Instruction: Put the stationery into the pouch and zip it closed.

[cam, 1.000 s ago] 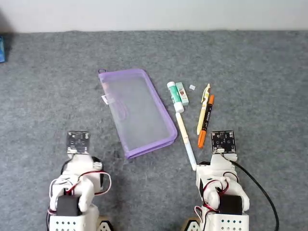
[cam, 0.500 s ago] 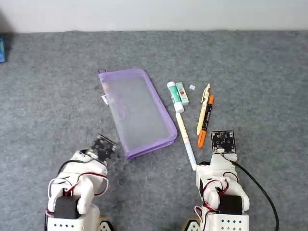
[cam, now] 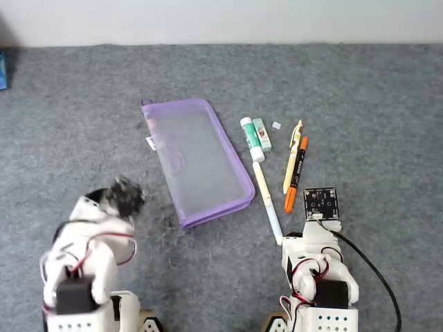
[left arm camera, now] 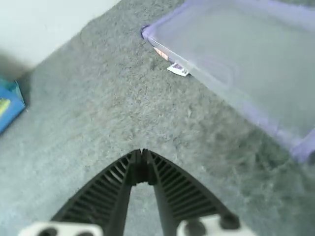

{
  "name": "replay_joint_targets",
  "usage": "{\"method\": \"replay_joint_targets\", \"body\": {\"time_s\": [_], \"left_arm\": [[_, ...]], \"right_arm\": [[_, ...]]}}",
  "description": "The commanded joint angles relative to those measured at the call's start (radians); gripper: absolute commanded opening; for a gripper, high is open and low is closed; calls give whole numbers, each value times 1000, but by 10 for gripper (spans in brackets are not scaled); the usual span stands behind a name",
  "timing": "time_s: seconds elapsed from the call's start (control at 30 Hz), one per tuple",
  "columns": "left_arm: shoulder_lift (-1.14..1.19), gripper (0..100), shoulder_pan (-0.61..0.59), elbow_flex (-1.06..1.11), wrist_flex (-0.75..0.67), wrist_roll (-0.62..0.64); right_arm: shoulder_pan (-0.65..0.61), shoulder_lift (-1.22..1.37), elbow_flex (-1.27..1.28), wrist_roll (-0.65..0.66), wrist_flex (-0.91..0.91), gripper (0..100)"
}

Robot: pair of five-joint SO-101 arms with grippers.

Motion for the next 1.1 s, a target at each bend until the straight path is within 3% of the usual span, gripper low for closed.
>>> {"method": "replay_joint_targets", "body": {"time_s": [0.0, 0.3, 0.43, 0.6, 0.8, 1.07], "left_arm": [[342, 14, 35, -255, 32, 97], [896, 27, 285, -671, 236, 97], [1028, 156, 397, -736, 232, 101], [1137, 255, 462, -756, 180, 138], [1298, 258, 552, -759, 95, 124], [1521, 247, 572, -759, -69, 129]], "right_arm": [[-5, -4, 17, 6, 4, 9], [-5, -4, 17, 6, 4, 9], [-5, -4, 17, 6, 4, 9], [-5, -4, 17, 6, 4, 9], [-5, -4, 17, 6, 4, 9], [-5, -4, 17, 6, 4, 9]]}}
